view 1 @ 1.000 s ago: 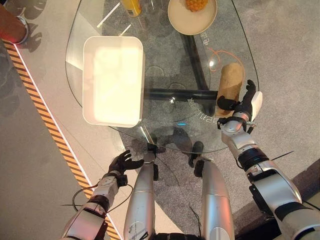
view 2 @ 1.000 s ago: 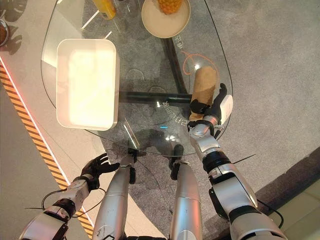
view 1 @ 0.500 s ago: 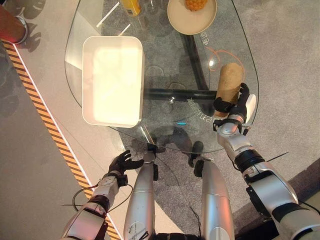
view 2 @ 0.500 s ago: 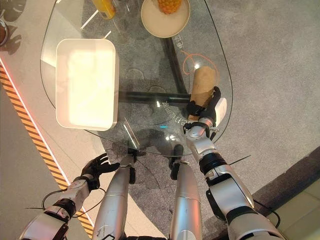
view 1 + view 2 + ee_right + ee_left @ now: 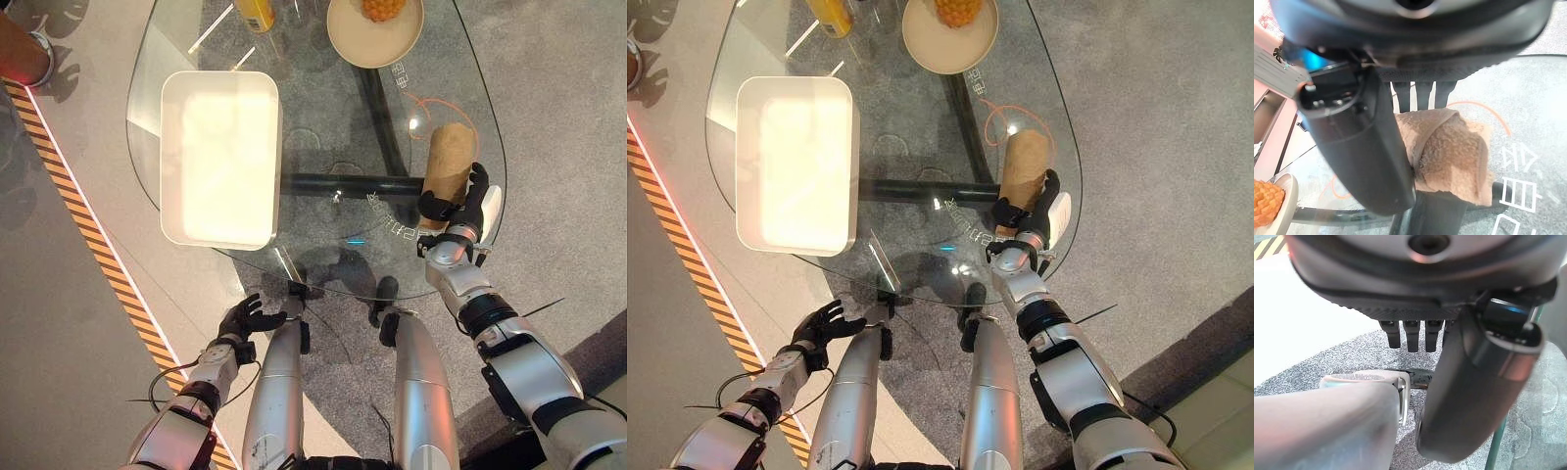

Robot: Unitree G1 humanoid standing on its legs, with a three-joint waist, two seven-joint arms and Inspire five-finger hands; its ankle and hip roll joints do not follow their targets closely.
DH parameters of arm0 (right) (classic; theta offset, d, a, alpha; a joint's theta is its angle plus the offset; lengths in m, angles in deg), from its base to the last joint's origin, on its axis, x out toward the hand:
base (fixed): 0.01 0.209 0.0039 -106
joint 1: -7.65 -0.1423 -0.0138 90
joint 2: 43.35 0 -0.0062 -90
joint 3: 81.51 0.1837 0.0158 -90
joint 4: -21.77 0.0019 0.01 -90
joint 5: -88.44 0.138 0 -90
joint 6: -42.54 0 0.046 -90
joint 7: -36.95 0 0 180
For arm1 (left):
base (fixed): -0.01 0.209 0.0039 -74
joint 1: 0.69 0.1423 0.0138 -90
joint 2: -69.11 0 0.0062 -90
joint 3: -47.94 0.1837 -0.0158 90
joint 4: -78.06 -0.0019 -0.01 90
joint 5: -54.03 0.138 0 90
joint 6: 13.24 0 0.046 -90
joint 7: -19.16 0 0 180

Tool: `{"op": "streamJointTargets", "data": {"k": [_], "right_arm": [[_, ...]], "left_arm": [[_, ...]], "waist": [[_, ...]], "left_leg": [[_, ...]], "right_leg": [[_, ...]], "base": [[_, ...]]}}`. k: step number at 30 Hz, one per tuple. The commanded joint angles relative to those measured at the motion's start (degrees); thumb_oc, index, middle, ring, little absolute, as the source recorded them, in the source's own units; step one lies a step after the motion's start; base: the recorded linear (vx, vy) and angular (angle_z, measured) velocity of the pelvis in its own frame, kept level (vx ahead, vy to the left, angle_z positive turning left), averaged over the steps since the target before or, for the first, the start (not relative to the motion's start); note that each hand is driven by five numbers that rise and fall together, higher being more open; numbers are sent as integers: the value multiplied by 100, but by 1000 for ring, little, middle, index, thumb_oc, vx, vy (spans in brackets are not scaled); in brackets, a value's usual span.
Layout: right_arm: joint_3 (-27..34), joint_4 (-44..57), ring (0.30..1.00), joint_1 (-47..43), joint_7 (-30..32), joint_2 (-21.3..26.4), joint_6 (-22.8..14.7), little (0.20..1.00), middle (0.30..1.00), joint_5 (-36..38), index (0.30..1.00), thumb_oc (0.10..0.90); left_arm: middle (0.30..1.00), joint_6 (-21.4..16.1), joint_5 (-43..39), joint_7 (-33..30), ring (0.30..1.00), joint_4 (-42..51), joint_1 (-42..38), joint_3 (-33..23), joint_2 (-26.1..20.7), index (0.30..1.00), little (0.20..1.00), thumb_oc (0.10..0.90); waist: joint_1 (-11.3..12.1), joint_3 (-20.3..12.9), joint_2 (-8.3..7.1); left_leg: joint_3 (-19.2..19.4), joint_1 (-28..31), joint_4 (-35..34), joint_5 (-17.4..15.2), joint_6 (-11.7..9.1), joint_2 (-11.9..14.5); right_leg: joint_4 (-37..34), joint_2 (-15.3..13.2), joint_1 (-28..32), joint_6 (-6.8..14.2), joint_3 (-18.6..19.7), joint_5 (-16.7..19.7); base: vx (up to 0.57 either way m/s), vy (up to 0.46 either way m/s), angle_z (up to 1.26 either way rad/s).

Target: Wipe the table with a cloth and put it in the basket.

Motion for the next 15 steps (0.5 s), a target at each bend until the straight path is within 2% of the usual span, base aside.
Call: {"op": "streamJointTargets", "data": {"k": [1, 12, 13, 14, 15], "right_arm": [[-144, -394, 900, 301, -247, -2, 93, 900, 900, 193, 900, 800], [-215, -666, 900, 320, -460, -78, 127, 900, 900, 104, 900, 800], [-213, -680, 778, 313, -485, -83, 137, 757, 778, 106, 778, 657], [-219, -687, 300, 315, -493, -79, 145, 200, 300, 101, 300, 100], [-232, -696, 300, 309, -524, -72, 164, 200, 300, 123, 300, 100]], "left_arm": [[900, -123, -157, -127, 900, -138, 135, 144, 121, 900, 900, 800], [900, -91, -158, -160, 900, -114, 95, 174, 128, 900, 900, 800], [900, -92, -157, -164, 900, -116, 89, 176, 132, 900, 900, 800], [900, -93, -148, -167, 900, -117, 85, 167, 140, 900, 900, 800], [900, -81, -128, -173, 900, -107, 80, 152, 143, 900, 900, 800]], "waist": [[-2, -119, 198], [18, -119, 213], [18, -119, 213], [18, -119, 216], [22, -119, 214]], "left_leg": [[337, -129, 696, -534, 255, -241], [325, -170, 695, -524, 257, -256], [322, -176, 699, -525, 257, -258], [318, -179, 695, -526, 259, -260], [311, -183, 697, -530, 261, -262]], "right_leg": [[-827, 283, 97, 212, 351, 642], [-818, 296, 54, 218, 341, 648], [-815, 297, 48, 219, 341, 647], [-817, 300, 49, 220, 343, 644], [-817, 301, 50, 220, 341, 640]], "base": [[0, 0, 0], [0, 0, 0], [0, 0, 0], [0, 0, 0], [0, 0, 0]]}}
